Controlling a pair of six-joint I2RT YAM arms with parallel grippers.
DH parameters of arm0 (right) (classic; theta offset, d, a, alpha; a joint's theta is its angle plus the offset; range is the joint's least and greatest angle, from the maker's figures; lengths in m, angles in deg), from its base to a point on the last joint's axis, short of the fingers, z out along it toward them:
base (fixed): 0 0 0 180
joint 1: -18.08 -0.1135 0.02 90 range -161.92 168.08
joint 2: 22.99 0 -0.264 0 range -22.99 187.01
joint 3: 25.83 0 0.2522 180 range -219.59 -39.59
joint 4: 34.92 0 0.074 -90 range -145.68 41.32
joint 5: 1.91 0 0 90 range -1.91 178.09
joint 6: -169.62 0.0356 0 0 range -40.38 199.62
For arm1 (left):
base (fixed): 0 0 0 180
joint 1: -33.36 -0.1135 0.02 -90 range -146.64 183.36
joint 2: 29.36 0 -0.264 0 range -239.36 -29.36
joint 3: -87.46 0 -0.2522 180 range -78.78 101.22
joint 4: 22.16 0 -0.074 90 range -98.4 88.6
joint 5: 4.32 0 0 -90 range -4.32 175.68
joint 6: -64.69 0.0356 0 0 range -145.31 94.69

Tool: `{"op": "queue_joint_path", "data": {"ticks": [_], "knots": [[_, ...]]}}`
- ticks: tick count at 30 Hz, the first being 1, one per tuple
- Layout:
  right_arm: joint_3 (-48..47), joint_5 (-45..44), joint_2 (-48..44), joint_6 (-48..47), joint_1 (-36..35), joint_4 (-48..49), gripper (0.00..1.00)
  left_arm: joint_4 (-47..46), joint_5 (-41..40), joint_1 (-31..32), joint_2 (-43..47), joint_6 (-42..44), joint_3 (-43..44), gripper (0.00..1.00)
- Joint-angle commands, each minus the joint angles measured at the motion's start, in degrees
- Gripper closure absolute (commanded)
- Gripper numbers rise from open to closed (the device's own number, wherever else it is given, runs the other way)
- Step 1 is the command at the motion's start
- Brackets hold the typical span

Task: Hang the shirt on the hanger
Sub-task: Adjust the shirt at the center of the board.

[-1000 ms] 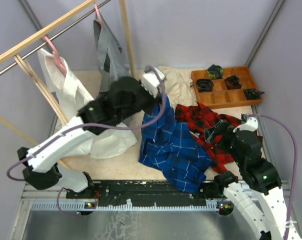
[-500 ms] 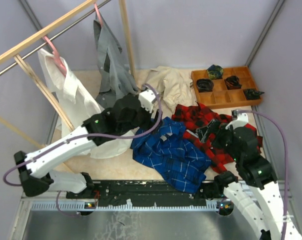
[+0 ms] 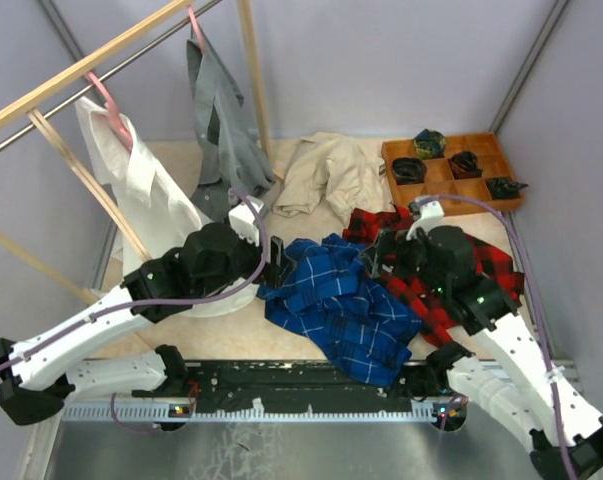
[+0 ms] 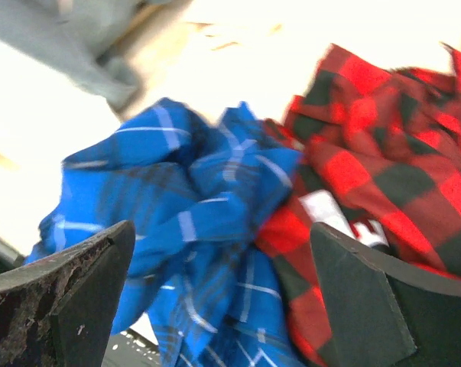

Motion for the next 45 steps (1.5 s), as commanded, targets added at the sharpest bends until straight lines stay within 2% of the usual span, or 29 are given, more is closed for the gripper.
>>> {"op": "queue_joint_path", "data": {"ticks": [1,4,6,10,16,31,35,40,45], "knots": [[1.1,-9.0,-4.1,-9.4,-14.7,12.7,0.03,0.0,-1.4,-0.2,2.4,-3.3,-2.7,0.11],[2.1,-15.3,-6.1,-20.0,-25.4,17.0,0.02,0.8,-1.9,-0.2,2.1,-3.6,-2.9,0.11],[2.2,-14.7,-7.0,-26.0,-29.5,18.4,0.02,1.1,-2.4,-0.2,2.0,-3.5,-3.1,0.12],[2.7,-5.4,-7.8,-33.6,-30.7,17.3,0.01,1.1,-3.3,-0.2,2.7,-3.6,-3.3,0.12],[4.7,1.4,-7.4,-45.5,-30.9,11.8,0.02,1.4,-3.8,-0.2,4.4,-4.1,-5.0,0.12],[8.9,-1.9,-3.5,-50.9,-33.4,9.9,0.03,2.0,-5.6,-0.2,4.9,-5.4,-7.1,0.11],[11.1,-4.1,-3.0,-52.4,-34.0,13.0,0.03,2.4,-6.0,-0.2,4.4,-5.7,-7.5,0.11],[13.6,-13.0,-2.5,-54.8,-34.1,19.7,0.08,2.5,-6.0,-0.2,4.2,-5.9,-7.9,0.11],[13.0,-17.9,-2.7,-51.9,-34.1,24.8,0.20,3.3,-6.7,-0.2,4.2,-6.0,-7.9,0.11]]}}
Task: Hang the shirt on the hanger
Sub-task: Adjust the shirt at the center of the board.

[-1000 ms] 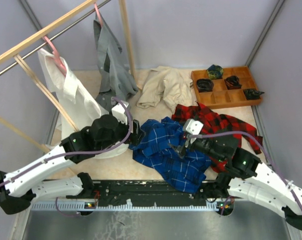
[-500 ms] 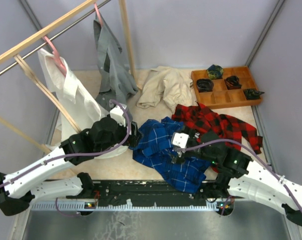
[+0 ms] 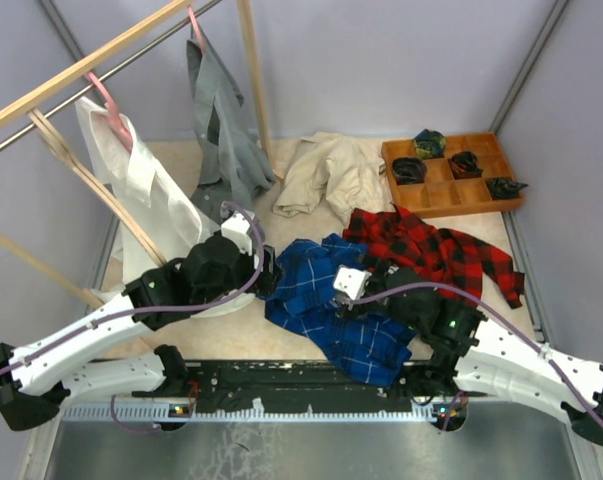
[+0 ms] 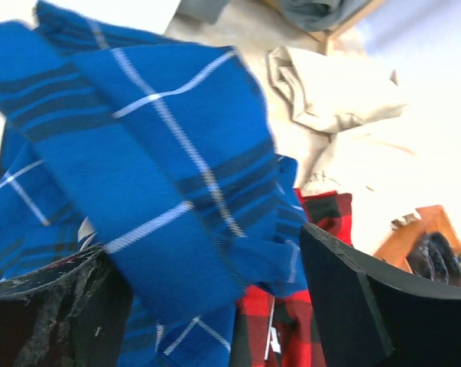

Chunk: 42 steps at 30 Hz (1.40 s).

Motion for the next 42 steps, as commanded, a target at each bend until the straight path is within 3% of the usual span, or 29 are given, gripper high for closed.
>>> {"op": "queue_joint_path", "data": {"ticks": [1,6,11,12,13,15,22,28,37,42], "knots": [[-1.7,-6.6,-0.4,2.3,-0.5,9.5,0.23,0.7,-1.4,-0.2,0.2,-0.9,-0.4,0.10],[-4.4,-6.8,2.5,11.4,-0.5,11.3,0.49,0.7,-2.7,-0.2,0.5,-1.6,-0.7,0.10],[-11.2,-9.5,13.1,19.7,-0.5,6.8,0.85,1.0,-4.2,-0.2,0.8,-2.7,-0.6,0.09],[-13.0,-11.3,15.4,21.7,-0.5,5.2,0.97,1.1,-4.4,-0.2,1.1,-2.9,-0.6,0.09],[-14.8,-12.7,17.5,24.4,-0.5,3.0,1.00,1.1,-4.9,-0.2,1.4,-3.1,-0.8,0.09],[-18.6,-15.6,21.5,30.7,-0.3,-0.8,1.00,1.9,-6.1,-0.2,1.9,-3.9,-0.8,0.09],[-26.2,-6.8,30.7,43.3,5.8,-8.0,1.00,4.9,-8.0,-0.1,2.6,-6.3,-0.7,0.10],[-25.8,-0.8,30.7,52.1,14.8,-9.0,1.00,4.2,-7.4,-0.1,3.6,-7.5,-1.9,0.11],[-25.7,-0.5,30.5,60.1,16.3,-10.1,1.00,5.0,-6.1,0.0,2.0,-12.2,-2.3,0.18],[-26.2,0.7,32.1,62.1,17.6,-10.6,1.00,0.4,-3.5,0.8,2.7,-12.9,-4.4,0.19]]}}
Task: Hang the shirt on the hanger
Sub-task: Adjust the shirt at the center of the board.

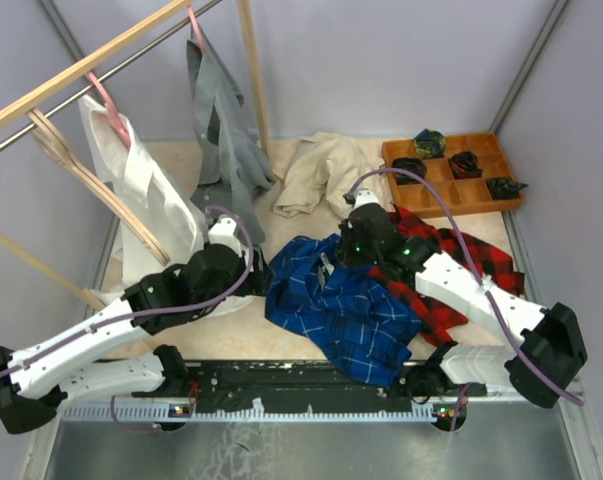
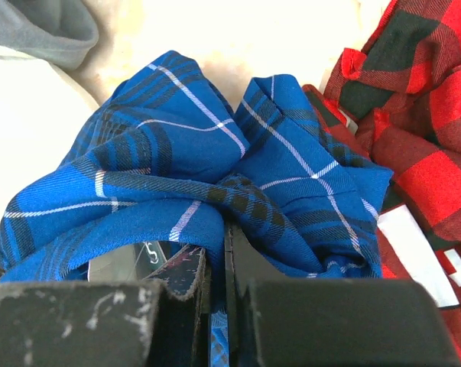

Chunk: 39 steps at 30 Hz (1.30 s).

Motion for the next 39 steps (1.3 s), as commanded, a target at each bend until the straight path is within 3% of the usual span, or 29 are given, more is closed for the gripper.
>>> {"op": "queue_joint_path", "data": {"ticks": [1,6,12,18,22,25,28,34,37,39], "knots": [[-2.9,1.3,0.9,3.6,1.0,0.6,1.00,-4.2,2.7,1.2,0.4,-2.1,-2.2,0.19],[-3.1,2.1,2.3,4.0,1.1,0.9,1.00,-3.7,-4.1,7.6,-4.3,-6.2,-0.3,0.19],[-0.6,5.5,1.3,4.5,1.1,3.9,1.00,11.2,-17.5,16.9,-14.7,-18.5,7.9,0.19],[0.5,5.2,0.5,4.7,1.1,4.4,1.00,12.7,-18.5,19.8,-23.7,-21.7,10.7,0.19],[1.1,5.0,-0.2,5.0,1.1,4.7,1.00,14.6,-21.5,19.7,-28.6,-26.7,10.4,0.20],[1.6,5.0,-0.8,5.3,1.1,5.0,1.00,18.2,-22.8,18.4,-31.1,-29.2,10.8,0.32],[2.1,5.1,-1.4,5.4,1.2,5.0,1.00,18.6,-22.6,16.1,-31.2,-29.3,9.8,0.38],[2.9,5.3,-2.5,5.6,1.2,5.0,1.00,6.9,-18.2,8.8,-25.1,-19.9,4.9,0.42],[3.5,5.8,-2.8,6.1,1.2,5.4,1.00,2.2,-15.8,5.3,-21.9,-15.3,3.0,0.49],[3.7,6.3,-2.8,6.3,1.1,5.7,1.00,1.0,-14.8,3.7,-20.5,-13.6,2.4,0.58]]}}
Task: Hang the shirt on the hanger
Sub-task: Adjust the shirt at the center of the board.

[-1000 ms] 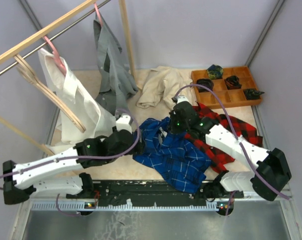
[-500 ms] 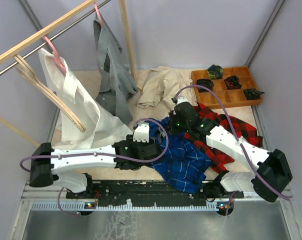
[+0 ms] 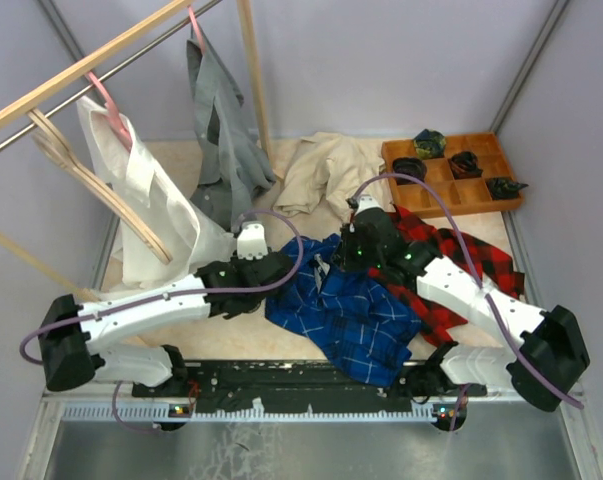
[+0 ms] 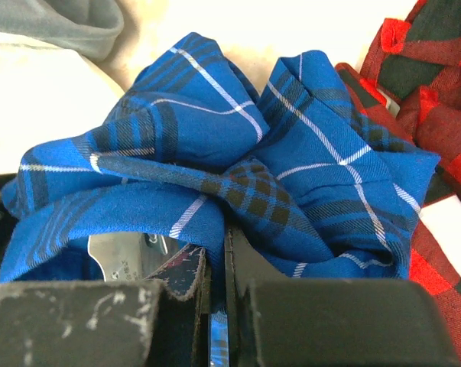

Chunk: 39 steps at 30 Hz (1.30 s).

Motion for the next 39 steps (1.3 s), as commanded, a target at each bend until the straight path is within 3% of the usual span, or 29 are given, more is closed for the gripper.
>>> {"op": "queue_joint_path", "data": {"ticks": [1,3,6,11,14,22,27,28,32,39], "knots": [[0.6,1.3,-2.1,1.2,0.3,2.5,1.00,-6.9,3.3,-3.3,3.9,6.5,-1.6,0.64],[0.8,1.5,-2.2,1.3,0.3,2.7,1.00,-7.8,4.4,-4.0,4.6,7.2,-2.6,0.69],[1.0,1.6,-2.2,1.4,0.3,2.7,1.00,-10.3,8.2,-4.0,5.3,8.1,-4.9,0.69],[1.3,1.5,-2.3,1.3,0.3,2.7,1.00,-11.9,14.2,-3.3,6.0,5.9,-7.0,0.56],[1.8,1.6,-2.2,1.4,0.4,3.5,1.00,-10.8,12.2,-0.4,6.6,2.5,-7.3,0.48],[2.0,1.8,-1.6,1.3,0.3,3.7,0.99,5.8,-2.7,12.7,7.7,-17.3,-1.4,0.46],[2.0,1.9,-1.6,1.3,0.3,3.7,0.99,1.4,-5.2,16.2,5.5,-13.3,0.2,0.31],[2.1,1.9,-1.6,1.2,0.3,3.7,0.98,-1.1,-6.0,16.3,2.7,-11.3,1.5,0.22],[2.4,2.1,-1.8,1.3,0.3,3.7,0.98,2.0,-11.6,16.2,-1.9,-14.7,2.7,0.11],[2.5,2.5,-1.7,1.3,0.3,3.8,0.98,-1.7,-13.1,13.4,-8.4,-13.5,4.5,0.15]]}}
